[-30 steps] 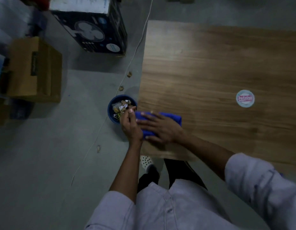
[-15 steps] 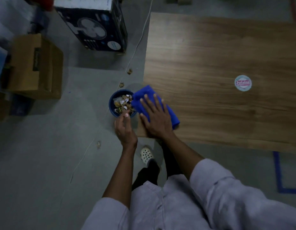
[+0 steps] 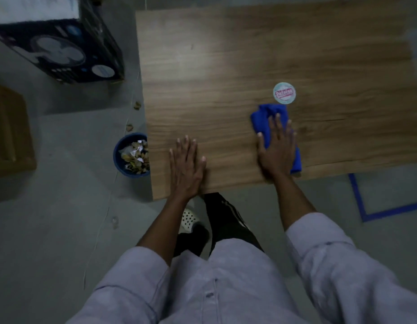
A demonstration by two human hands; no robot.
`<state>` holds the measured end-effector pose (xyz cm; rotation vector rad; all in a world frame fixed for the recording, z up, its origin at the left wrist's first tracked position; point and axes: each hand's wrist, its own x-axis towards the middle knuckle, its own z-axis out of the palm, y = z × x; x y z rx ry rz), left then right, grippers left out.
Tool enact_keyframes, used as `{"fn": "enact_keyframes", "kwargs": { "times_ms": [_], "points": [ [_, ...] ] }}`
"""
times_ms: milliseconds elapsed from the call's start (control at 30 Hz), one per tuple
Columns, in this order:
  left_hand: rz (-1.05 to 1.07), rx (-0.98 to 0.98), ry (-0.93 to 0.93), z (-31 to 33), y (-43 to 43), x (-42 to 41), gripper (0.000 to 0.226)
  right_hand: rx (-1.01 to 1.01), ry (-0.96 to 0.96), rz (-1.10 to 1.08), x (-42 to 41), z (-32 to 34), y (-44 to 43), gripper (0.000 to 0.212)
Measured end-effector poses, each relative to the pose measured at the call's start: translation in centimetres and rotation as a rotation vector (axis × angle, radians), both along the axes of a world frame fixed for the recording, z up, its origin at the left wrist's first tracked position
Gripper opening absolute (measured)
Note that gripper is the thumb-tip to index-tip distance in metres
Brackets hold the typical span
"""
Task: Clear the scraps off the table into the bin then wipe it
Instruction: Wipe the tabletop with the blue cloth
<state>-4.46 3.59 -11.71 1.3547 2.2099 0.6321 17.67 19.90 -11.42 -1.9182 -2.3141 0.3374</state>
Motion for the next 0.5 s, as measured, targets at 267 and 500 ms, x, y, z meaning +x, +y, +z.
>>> {"fn": "enact_keyframes", "kwargs": {
  "times_ms": [267, 500],
  "points": [
    [0.044, 0.026, 0.089, -0.6, 0.5, 0.4, 0.073, 0.018, 0.050, -0.237, -10.2, 0.7, -3.6, 0.064],
    [0.440, 0.148, 0.085, -0.9, 4.2, 1.8, 0.069, 0.050, 0.003, 0.798, -16.1, -0.5, -1.6, 0.062]
  ]
}}
